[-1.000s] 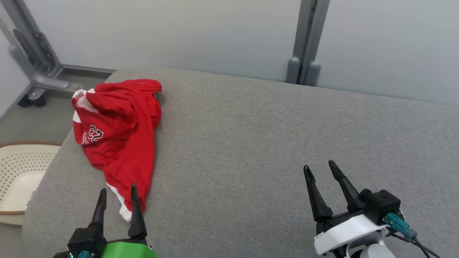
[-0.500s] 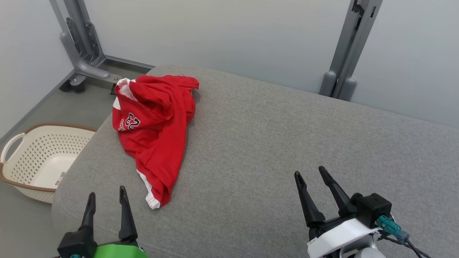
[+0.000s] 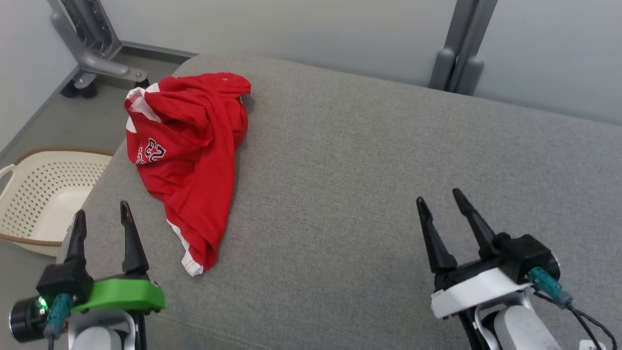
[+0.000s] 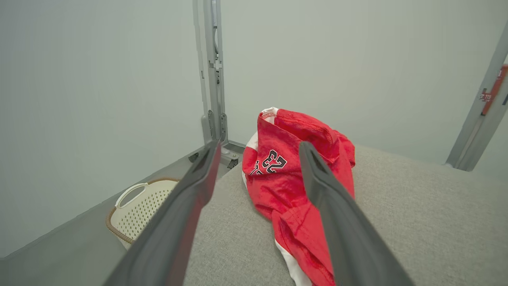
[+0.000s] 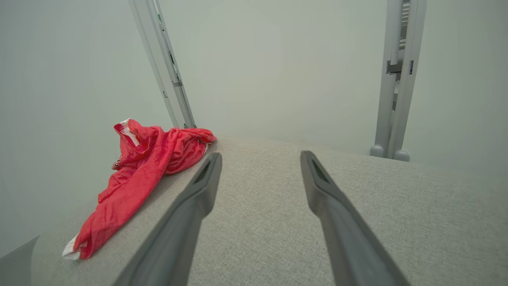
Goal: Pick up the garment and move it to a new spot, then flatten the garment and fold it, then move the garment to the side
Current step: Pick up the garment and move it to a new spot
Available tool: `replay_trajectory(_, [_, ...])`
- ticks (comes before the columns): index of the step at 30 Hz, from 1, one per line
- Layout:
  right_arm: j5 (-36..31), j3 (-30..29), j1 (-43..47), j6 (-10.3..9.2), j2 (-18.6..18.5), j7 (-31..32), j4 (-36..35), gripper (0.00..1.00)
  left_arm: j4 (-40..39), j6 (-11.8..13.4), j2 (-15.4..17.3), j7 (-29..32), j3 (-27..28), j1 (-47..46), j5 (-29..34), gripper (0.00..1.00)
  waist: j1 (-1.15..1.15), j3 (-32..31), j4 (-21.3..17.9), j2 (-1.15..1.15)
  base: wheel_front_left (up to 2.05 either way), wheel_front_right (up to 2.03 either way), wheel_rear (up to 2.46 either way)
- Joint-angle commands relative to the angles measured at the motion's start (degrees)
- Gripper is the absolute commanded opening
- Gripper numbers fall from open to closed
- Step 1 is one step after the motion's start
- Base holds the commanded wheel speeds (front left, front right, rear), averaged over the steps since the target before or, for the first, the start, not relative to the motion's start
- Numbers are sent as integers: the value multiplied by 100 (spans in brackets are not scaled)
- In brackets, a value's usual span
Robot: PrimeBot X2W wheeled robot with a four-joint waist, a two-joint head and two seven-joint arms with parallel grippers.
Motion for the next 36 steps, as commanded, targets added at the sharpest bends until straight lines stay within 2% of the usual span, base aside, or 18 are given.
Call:
replay_trajectory(1, [-129,-136,-127,-6,-33,-18,-93,100,224,-71,98,5,-7,-319,48,100,0,618,-140,0,0,0,0])
replay_trajectory(4, [-341,-334,-204,-6,-144,-18,-338,100,860,-176,363,76,46,-1067,30,100,0,1012,-201,0,0,0,0])
replay_trajectory(10, [-495,-617,-323,-6,-409,-18,-733,100,2078,-535,867,852,-125,-2467,59,100,0,1585,-313,0,0,0,0])
replay_trajectory(13, [-533,-721,-339,-6,-470,-18,-841,100,2612,-621,1089,1182,-250,-3060,182,100,0,1763,-346,0,0,0,0])
replay_trajectory(17, [-526,-980,-293,-6,-416,-18,-914,100,3317,-703,1203,1357,-160,-3776,-31,100,0,1944,-452,0,0,0,0])
replay_trajectory(21, [-569,-1011,-273,-6,-460,-18,-968,100,3938,-668,1340,1527,-82,-4262,-127,100,0,2093,-552,0,0,0,0])
replay_trajectory(25, [-593,-970,-318,-6,-484,-18,-1030,100,4407,-701,1513,1452,-185,-4616,-21,100,0,2211,-645,0,0,0,0])
replay_trajectory(36, [-651,-940,-368,-6,-509,-18,-1048,100,5503,-807,1615,1327,1,-5312,-402,100,0,2404,-754,0,0,0,0])
